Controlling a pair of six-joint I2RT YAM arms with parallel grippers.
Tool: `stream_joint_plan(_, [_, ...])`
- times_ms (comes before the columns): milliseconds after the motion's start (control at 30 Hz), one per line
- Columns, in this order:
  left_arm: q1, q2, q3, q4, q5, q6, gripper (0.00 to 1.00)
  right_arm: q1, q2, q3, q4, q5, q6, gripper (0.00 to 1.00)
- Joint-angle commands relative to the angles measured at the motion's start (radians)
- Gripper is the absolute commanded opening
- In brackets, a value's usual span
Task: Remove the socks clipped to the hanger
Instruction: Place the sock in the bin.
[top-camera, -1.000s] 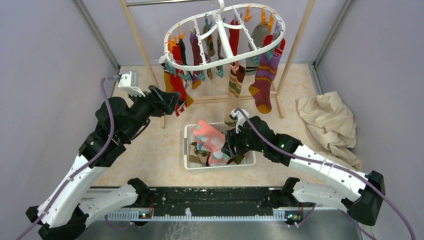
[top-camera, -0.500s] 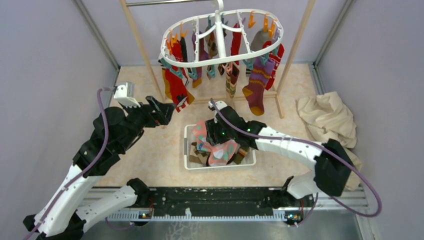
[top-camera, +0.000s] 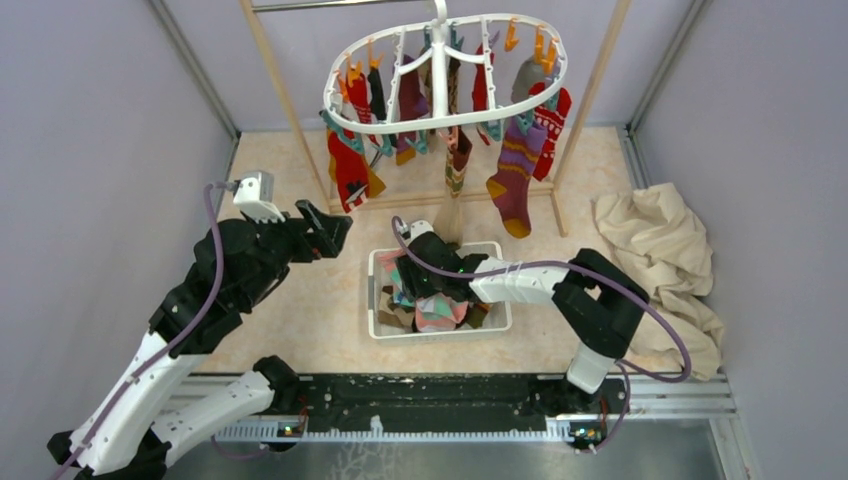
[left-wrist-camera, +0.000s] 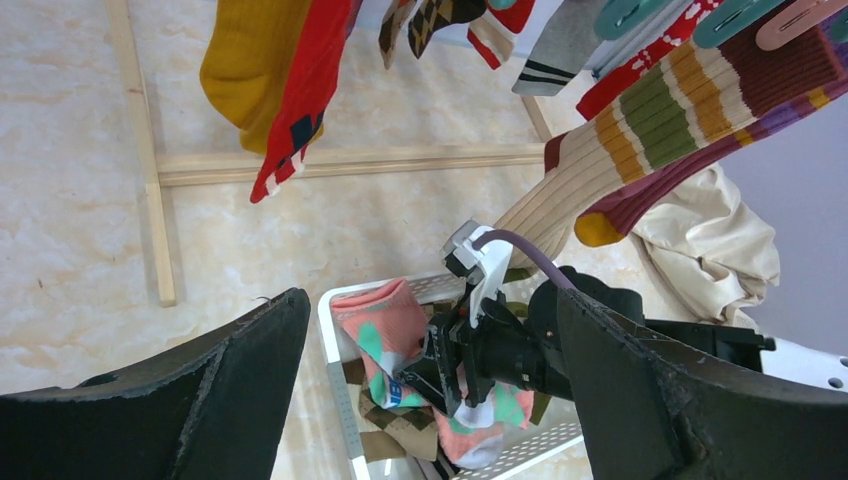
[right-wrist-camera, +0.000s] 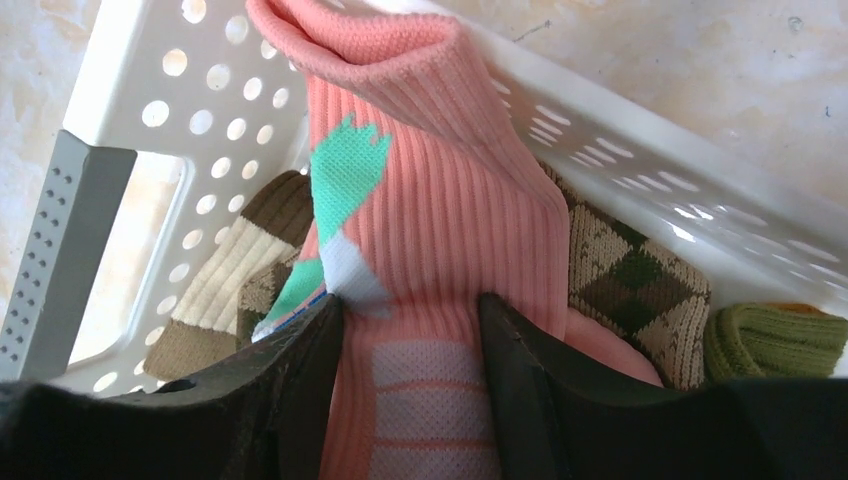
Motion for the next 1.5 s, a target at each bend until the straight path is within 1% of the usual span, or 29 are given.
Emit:
stream_joint_plan(0, [-0.004, -0.015, -0.01, -0.011, 0.007, -0.019, 0.99, 0.041, 0.038, -0.083, -0.014, 0.019, 0.047, 0.53])
stream_joint_plan(133, [-0.005, -0.013, -0.016, -0.008, 0.005, -0.019, 0.99, 0.046, -0.03, -0.071, -0.046, 0.04, 0.033, 0.54])
stream_joint_plan(433, [-0.005, -0.015, -0.014, -0.008, -0.016, -0.007, 0.99, 0.048, -0.286, 0.076, -0.228, 0.09, -0.058, 0.57])
stream_joint_plan(567, [-0.004, -0.014, -0.024, -0.006, -0.024, -0.002, 0.99, 0.047, -0.388, 0.052, -0.258, 0.08, -0.04, 0.57])
stream_joint_plan(733, [-0.004, 0.004, -0.034, 0.01, -0.051, 0.011, 0.99, 0.052, -0.477, -0.068, -0.261, 0.069, 0.004, 0.57])
stream_joint_plan(933, [-0.004, 0.068, -0.021, 0.028, -0.101, 0.045, 0.99, 0.065, -0.5, -0.201, -0.208, 0.047, 0.049, 0.56])
stream_joint_plan(1133, [0.01, 0.147, 0.018, 0.075, -0.145, 0.096, 0.99, 0.067, -0.43, -0.296, -0.087, 0.056, 0.081, 0.56])
stream_joint_plan(1233, [0.032, 0.18, 0.022, 0.11, -0.154, 0.121, 0.99, 0.067, -0.404, -0.282, -0.088, 0.062, 0.08, 0.55])
stream_joint_plan(1300, [0.067, 0.195, 0.023, 0.123, -0.121, 0.125, 0.99, 0.07, -0.437, -0.25, -0.118, 0.09, 0.066, 0.55])
stream_joint_plan(1367, [0.09, 0.202, 0.021, 0.127, -0.088, 0.123, 0.99, 0.075, -0.486, -0.197, -0.17, 0.145, 0.041, 0.56])
stream_joint_plan(1467, [0.094, 0.198, 0.01, 0.126, -0.074, 0.119, 0.99, 0.079, -0.547, -0.103, -0.24, 0.24, -0.016, 0.57])
